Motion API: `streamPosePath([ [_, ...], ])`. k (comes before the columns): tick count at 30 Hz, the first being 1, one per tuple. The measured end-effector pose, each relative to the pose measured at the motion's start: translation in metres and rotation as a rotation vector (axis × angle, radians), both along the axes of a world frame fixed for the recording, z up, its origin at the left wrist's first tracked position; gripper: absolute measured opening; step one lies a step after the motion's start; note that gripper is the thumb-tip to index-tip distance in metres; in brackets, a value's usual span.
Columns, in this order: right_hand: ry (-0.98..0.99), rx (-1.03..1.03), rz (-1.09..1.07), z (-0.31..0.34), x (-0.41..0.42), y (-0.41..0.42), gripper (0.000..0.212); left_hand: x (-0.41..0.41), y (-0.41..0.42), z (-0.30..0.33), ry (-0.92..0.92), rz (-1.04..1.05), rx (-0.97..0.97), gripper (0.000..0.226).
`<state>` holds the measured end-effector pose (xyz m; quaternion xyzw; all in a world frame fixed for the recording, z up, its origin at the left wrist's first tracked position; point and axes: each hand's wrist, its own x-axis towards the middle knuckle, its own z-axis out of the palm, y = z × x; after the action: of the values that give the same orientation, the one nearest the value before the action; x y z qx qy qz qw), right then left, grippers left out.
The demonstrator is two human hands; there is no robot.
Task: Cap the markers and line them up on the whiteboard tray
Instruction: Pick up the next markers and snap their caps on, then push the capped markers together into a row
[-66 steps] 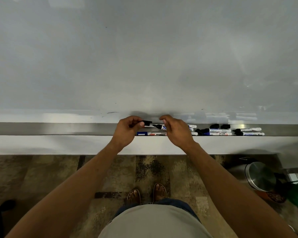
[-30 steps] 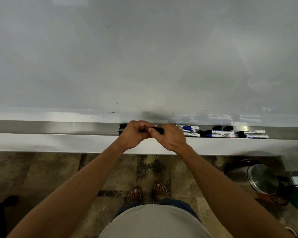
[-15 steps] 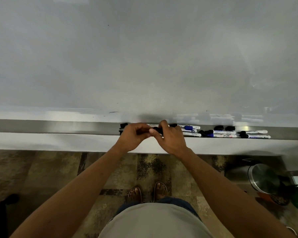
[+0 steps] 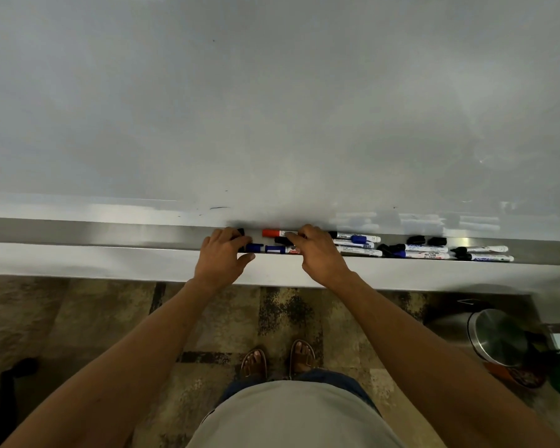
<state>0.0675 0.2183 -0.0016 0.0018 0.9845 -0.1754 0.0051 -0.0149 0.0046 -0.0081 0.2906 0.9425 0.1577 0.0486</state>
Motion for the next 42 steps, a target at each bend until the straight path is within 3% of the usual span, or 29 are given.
streamPosePath([
  [6, 0.059, -0.062, -0.045, -0.002, -0.007, -0.009, 0.051, -0.001, 0.007, 0.001, 0.005, -0.064, -0.104, 0.032],
  [12, 0.085, 0.030, -0.043, -0.004, -0.007, -0.015, 0.040, -0.005, 0.010, 0.007, -0.009, -0.063, -0.088, 0.023],
  [25, 0.123, -0.044, -0.132, -0.015, 0.008, -0.010, 0.049, -0.006, 0.009, 0.009, -0.063, -0.012, 0.063, 0.016],
  [36, 0.092, -0.090, -0.044, -0.023, 0.014, -0.020, 0.061, 0.006, 0.011, 0.006, -0.026, -0.016, 0.115, 0.024],
  [42, 0.254, -0.015, -0.224, -0.018, 0.030, 0.001, 0.043, 0.013, 0.021, 0.008, -0.018, -0.050, 0.156, 0.024],
])
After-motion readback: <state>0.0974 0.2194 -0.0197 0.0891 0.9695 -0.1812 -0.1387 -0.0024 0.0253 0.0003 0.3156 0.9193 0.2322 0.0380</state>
